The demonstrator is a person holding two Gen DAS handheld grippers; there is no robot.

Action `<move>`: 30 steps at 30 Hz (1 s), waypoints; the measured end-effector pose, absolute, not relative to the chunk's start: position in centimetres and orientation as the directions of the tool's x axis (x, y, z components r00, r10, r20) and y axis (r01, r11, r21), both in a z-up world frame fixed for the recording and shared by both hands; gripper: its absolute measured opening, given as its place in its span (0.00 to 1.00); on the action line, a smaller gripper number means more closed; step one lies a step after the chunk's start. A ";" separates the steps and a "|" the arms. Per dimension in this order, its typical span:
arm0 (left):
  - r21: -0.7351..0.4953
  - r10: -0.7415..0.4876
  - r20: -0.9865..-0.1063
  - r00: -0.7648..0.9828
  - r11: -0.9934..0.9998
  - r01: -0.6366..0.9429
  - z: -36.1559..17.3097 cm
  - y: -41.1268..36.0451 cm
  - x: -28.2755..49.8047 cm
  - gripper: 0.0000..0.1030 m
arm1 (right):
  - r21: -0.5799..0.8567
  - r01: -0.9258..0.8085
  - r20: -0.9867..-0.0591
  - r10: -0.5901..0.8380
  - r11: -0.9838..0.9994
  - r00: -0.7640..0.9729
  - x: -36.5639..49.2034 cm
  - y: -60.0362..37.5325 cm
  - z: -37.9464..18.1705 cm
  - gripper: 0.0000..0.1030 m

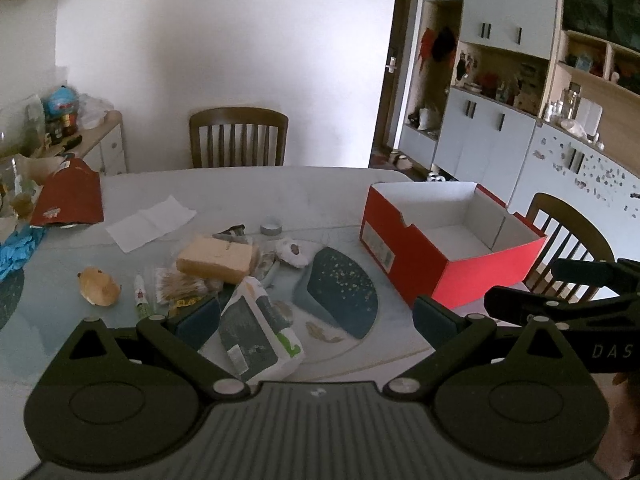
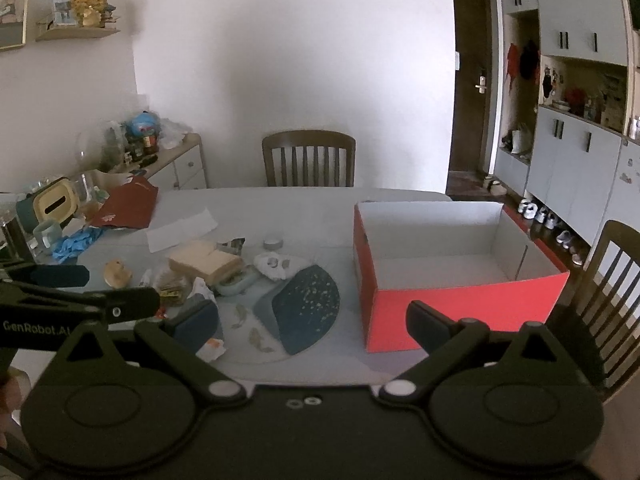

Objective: Organize objects
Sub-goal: 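Move both tools toward the cluttered items on the table, then grasp the tan plush toy with the left gripper while the right gripper grasps the white-green package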

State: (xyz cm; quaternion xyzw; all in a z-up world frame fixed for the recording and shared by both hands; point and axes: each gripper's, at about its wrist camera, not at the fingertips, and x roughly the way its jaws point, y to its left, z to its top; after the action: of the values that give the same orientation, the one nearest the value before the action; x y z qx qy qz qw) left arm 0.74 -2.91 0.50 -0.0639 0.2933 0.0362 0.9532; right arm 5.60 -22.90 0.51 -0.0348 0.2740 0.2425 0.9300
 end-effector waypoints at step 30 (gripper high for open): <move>0.065 0.232 -0.633 0.739 0.967 -0.248 -5.6 14.6 5.7 0.99 | 0.065 -0.536 -0.705 0.419 0.842 0.573 11.3 -8.0 -4.4 0.96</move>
State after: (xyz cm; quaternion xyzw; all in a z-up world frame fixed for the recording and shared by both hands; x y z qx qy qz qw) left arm 5.75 14.61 -5.60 -0.0117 0.3379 0.1286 0.9323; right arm 11.29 -7.96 -4.38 -0.0778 0.3751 0.2702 0.8833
